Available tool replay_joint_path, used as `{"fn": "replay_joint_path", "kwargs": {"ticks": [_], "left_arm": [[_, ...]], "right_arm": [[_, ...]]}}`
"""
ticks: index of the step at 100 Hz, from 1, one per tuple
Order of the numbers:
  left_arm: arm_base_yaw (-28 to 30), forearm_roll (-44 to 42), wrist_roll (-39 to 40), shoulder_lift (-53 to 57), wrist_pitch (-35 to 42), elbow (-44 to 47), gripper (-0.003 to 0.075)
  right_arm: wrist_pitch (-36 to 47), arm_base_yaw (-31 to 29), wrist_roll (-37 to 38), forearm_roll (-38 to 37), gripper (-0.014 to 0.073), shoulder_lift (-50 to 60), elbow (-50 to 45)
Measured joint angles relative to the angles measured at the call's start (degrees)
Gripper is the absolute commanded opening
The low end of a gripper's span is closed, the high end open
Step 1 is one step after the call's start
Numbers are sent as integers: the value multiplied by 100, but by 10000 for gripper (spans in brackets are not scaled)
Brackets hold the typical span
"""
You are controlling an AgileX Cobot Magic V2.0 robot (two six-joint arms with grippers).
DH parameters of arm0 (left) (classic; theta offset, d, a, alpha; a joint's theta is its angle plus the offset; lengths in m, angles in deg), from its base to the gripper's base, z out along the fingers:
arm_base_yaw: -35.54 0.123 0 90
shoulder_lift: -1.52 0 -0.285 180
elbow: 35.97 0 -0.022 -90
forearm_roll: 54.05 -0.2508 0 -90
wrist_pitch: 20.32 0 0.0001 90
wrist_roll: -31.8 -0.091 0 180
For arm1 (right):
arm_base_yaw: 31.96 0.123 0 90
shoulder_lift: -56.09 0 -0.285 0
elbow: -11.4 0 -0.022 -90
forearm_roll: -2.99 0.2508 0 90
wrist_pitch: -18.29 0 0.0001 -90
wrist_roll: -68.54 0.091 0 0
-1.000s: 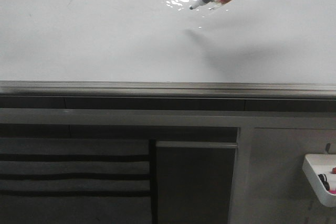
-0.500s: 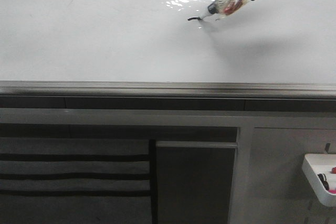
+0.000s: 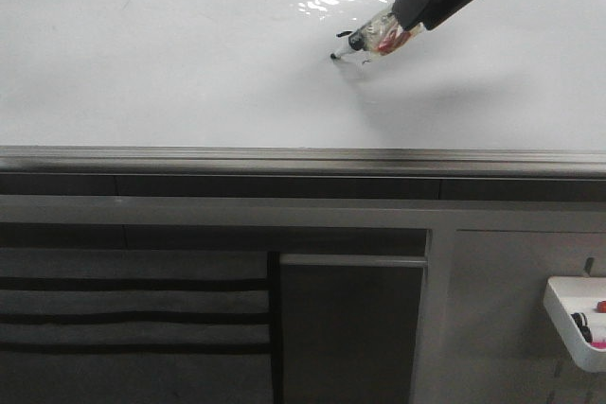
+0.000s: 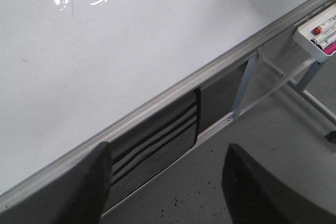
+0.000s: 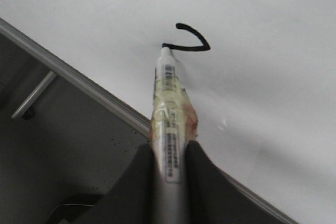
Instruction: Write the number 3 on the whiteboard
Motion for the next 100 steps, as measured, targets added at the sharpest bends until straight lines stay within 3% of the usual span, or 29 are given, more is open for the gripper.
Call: {"fn": "replay_joint_path", "kwargs": {"ticks": [32, 57, 75, 100], "left_arm": [[0, 0, 0, 0, 0, 0, 422], [0, 67, 0, 0, 3, 0, 422], [-358, 86, -514, 0, -208, 0, 422], [-1462, 91, -1485, -318, -330, -42, 422]], "right_arm": [[-637, -216, 3, -33, -17, 111, -104], [-195, 259, 12, -9, -17, -174, -224], [-198, 465, 0, -70, -17, -256, 102], [-1153, 1229, -1491, -191, -17, 676, 129]]}}
